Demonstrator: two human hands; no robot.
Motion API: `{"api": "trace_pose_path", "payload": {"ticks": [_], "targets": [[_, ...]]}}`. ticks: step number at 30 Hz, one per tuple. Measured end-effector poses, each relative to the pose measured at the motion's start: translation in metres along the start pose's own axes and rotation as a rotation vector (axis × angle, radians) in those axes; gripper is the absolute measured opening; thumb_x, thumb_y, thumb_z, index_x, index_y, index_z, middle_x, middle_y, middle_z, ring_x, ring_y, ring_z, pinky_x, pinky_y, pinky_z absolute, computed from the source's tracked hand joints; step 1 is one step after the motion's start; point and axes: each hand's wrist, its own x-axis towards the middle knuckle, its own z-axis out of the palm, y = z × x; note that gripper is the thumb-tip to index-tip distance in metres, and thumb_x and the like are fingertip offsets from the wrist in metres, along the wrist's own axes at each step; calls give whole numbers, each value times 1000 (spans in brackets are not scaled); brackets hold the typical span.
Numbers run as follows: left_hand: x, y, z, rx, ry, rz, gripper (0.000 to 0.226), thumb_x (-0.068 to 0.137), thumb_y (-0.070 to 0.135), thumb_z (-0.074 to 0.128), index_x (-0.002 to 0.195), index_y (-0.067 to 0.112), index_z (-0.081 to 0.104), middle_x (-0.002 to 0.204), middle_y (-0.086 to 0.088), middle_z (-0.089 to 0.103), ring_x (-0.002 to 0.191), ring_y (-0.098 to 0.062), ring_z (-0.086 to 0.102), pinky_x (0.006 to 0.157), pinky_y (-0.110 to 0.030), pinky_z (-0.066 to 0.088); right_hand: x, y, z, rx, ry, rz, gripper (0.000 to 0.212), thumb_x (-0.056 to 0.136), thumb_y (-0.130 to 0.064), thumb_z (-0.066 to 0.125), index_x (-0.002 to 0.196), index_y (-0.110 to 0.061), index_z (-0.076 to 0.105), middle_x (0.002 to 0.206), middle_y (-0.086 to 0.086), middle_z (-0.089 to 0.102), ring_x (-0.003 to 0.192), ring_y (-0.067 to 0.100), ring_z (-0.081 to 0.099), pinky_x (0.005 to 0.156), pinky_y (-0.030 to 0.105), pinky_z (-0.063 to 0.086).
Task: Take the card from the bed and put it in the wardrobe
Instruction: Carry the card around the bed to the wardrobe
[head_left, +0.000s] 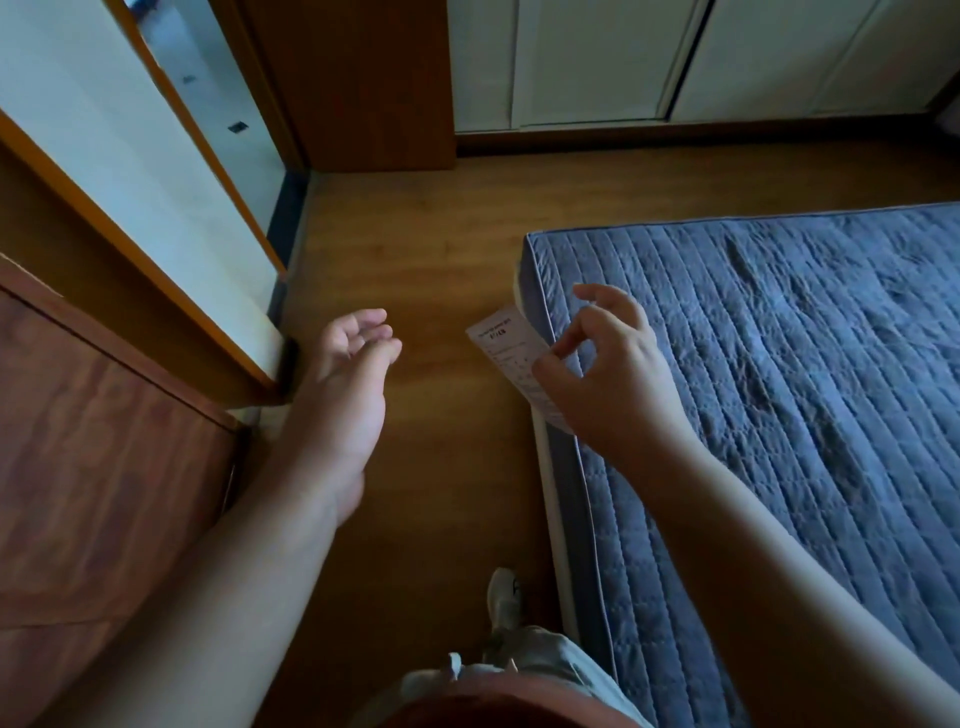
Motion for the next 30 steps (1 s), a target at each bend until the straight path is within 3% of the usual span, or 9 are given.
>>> {"api": "trace_pose_path", "payload": {"ticks": [13, 16, 23, 28, 30], "targets": [[91, 39, 61, 17, 16, 12, 31, 100, 37, 53, 130, 38, 57, 125, 17, 60, 109, 0, 55, 103, -40, 48, 120, 17, -14, -39, 15, -40, 24, 79, -48, 64, 78, -25, 57, 152, -4, 47, 140, 22, 43, 101, 38, 40], [120, 45, 64, 20, 7, 10, 32, 100, 36, 52, 131, 37, 57, 131, 14, 60, 113, -6, 56, 95, -35, 48, 145, 17, -7, -47, 21, -31, 23, 83, -44, 69, 77, -27, 55, 152, -5, 47, 139, 21, 44, 103, 41, 43], [214, 66, 68, 14, -34, 18, 34, 100, 40, 51, 133, 39, 56, 134, 14, 59, 119, -8, 56, 101, -42, 49, 227, 4, 16, -91, 39, 6, 24, 83, -43, 69, 81, -21, 59, 152, -3, 47, 139, 22, 45, 103, 41, 43], [297, 89, 64, -2, -95, 45, 33, 101, 36, 51, 134, 35, 55, 134, 12, 58, 107, 0, 55, 82, -27, 46, 303, -22, 42, -119, 43, 30, 25, 82, -44, 66, 82, -20, 59, 152, -2, 47, 137, 23, 46, 95, 35, 41], [329, 98, 60, 4, -99, 50, 35, 101, 36, 51, 135, 35, 55, 136, 11, 57, 114, -6, 55, 89, -32, 47, 334, -31, 55, -126, 46, 31, 23, 83, -43, 68, 81, -23, 57, 152, -4, 47, 136, 22, 47, 92, 33, 39]]}}
